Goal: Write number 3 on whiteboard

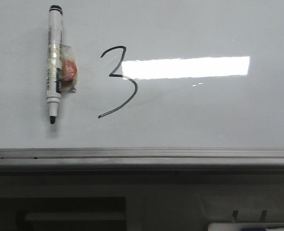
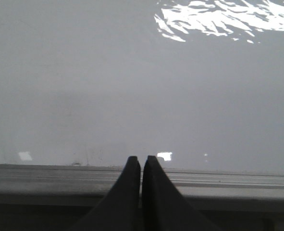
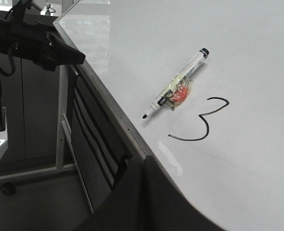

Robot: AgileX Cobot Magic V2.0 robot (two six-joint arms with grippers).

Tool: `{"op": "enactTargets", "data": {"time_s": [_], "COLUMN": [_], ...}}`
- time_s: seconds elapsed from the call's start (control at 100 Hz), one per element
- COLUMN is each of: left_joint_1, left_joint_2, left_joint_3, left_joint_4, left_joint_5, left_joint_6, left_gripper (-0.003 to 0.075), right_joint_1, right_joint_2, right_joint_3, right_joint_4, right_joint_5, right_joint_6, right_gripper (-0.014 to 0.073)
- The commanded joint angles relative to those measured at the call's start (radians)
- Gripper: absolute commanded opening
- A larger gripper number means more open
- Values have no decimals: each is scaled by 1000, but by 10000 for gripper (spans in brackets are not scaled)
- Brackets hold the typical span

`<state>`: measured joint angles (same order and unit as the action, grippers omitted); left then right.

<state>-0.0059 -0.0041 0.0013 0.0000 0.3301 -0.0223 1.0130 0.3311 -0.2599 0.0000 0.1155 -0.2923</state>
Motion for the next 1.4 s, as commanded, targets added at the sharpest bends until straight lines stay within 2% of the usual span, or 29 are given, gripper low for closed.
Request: {"op": "enactTargets", "data": {"time_s": [0.0, 0.88, 0.98, 1.07, 1.24, 1.39], "left_joint_1": [1, 1, 1, 1, 1, 1], "left_joint_2": [-25, -25, -25, -25, -25, -25], "left_joint_3": [10, 10, 10, 10, 10, 10], "left_joint_4": [0, 0, 0, 0, 0, 0], "left_joint_5": [-56, -56, -56, -56, -56, -56], "left_joint_6": [-13, -13, -13, -13, -13, -13], "left_gripper": [-20, -21, -21, -21, -21, -21], "right_joint_1": [-3, -20, -113, -258, -560, -733], "right_joint_2": [4, 4, 4, 4, 2, -44], "right_joint_3": [-29, -28, -27, -18, 63, 147], "right_joint_4": [0, 0, 7, 7, 7, 22], "right_joint_5": [-75, -95, -121, -138, -234, -300], "right_joint_6": [2, 2, 28, 87, 87, 87], "right_gripper": [-49, -49, -49, -49, -49, -49]}}
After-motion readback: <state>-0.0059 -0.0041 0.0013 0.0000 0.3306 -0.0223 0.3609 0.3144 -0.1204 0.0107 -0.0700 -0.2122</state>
